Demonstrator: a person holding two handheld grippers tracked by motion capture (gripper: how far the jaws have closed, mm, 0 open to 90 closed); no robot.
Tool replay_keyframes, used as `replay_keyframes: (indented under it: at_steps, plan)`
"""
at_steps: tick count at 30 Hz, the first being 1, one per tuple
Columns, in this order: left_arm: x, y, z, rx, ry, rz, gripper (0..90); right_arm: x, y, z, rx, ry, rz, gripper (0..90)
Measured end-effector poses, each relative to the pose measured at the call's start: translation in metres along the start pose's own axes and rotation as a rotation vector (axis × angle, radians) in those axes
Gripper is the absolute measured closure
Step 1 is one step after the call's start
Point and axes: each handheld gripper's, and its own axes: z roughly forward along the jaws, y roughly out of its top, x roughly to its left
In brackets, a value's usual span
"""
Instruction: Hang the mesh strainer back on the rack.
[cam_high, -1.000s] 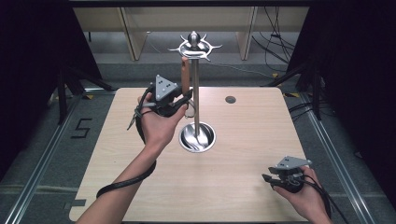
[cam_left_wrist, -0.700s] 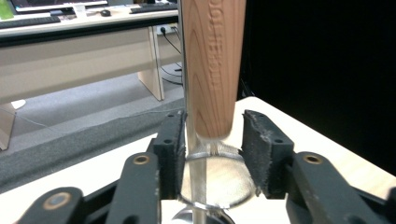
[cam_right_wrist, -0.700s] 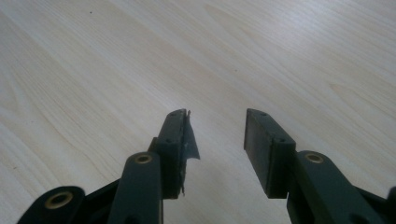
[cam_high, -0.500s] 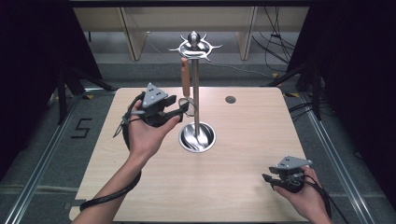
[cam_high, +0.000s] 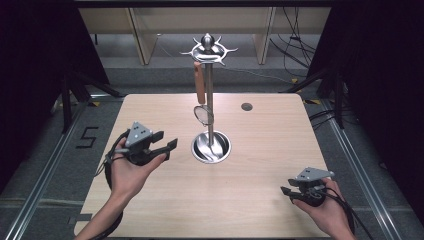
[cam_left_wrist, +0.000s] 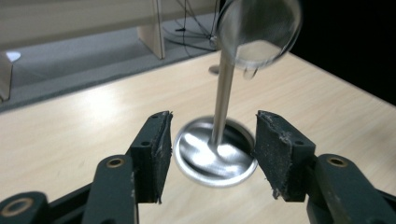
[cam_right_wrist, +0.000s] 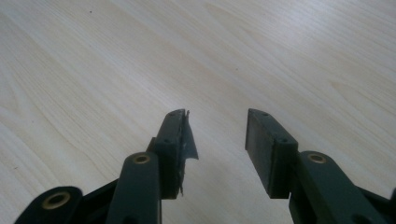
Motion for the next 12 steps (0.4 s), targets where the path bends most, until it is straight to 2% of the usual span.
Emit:
replay_keyframes:
  at_steps: [1,5,7,8,9,10,11,12]
  plan:
    - [0.001,-0.008,0.0,0.006,0.003,-0.016,44.6,0.0,0.0,0.0,0.0,0.0,0.001,58.7]
    - [0.008,-0.044,0.001,0.061,0.012,-0.027,43.9,0.0,0.0,0.0,-0.001,0.001,0.007,58.1]
    - [0.011,-0.063,0.002,0.072,0.015,-0.042,44.0,-0.002,-0.001,0.0,0.002,-0.002,-0.009,57.7]
    - [0.013,-0.078,0.003,0.067,0.019,-0.064,44.6,-0.001,-0.001,0.0,0.004,-0.001,0.004,57.5]
    - [0.015,-0.09,0.004,0.092,0.022,-0.083,46.0,-0.002,-0.001,0.0,0.002,0.002,0.011,57.3]
    - [0.017,-0.096,0.002,0.131,0.013,-0.104,47.8,-0.003,-0.001,0.0,0.003,0.003,0.0,56.9]
    - [0.021,-0.099,0.0,0.127,-0.018,-0.164,47.5,-0.002,-0.001,0.001,-0.007,0.005,0.016,56.7]
    - [0.023,-0.099,-0.001,0.108,-0.013,-0.175,47.3,-0.002,0.0,0.001,-0.015,0.001,0.015,56.0]
